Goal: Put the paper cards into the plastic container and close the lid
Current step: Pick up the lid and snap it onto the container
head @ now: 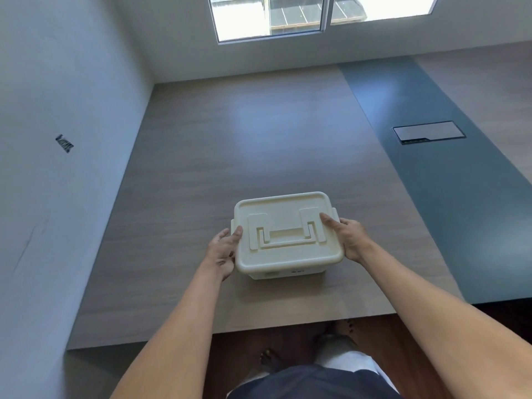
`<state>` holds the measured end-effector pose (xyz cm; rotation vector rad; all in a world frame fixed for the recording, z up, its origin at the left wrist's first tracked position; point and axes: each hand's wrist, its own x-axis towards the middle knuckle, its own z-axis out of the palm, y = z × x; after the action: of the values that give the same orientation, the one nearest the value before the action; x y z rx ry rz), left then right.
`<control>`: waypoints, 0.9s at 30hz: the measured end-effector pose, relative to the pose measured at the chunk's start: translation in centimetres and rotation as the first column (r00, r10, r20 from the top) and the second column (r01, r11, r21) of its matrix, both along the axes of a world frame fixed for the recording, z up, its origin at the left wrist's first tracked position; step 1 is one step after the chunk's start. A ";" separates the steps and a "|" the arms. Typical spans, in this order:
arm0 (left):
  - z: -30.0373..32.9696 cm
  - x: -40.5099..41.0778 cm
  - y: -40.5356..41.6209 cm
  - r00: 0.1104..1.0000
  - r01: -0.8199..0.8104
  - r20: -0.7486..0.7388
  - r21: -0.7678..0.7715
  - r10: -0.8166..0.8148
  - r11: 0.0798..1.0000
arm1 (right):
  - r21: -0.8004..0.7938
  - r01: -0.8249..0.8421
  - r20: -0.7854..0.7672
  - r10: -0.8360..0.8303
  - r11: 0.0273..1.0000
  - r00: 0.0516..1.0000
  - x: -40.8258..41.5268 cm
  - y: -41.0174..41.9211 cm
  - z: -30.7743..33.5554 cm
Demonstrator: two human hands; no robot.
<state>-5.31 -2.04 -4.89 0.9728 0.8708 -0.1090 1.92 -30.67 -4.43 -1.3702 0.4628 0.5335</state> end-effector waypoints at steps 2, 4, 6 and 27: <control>-0.1 0.2 0.3 1.000 0.012 0.027 -0.022 -0.012 1.000 | 0.007 0.017 0.000 -0.017 1.000 1.000 0.2 -0.2 0.2; 0.7 0.3 0.2 0.997 0.062 0.042 0.076 -0.065 0.995 | -0.069 0.031 0.076 -0.026 0.997 0.997 0.6 -0.4 0.5; 1.2 0.4 0.1 0.991 0.108 0.058 0.228 -0.124 0.968 | -0.234 0.036 0.183 0.008 0.971 0.983 0.8 -0.2 0.8; -1.7 -1.3 -2.8 0.949 0.139 0.064 0.791 -0.307 0.595 | -0.676 0.079 0.414 0.289 0.733 0.863 -1.9 2.0 -0.9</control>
<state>-6.60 -4.89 -6.63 1.9003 0.5874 0.1763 0.00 -28.70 -5.36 -2.1849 0.1354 0.0602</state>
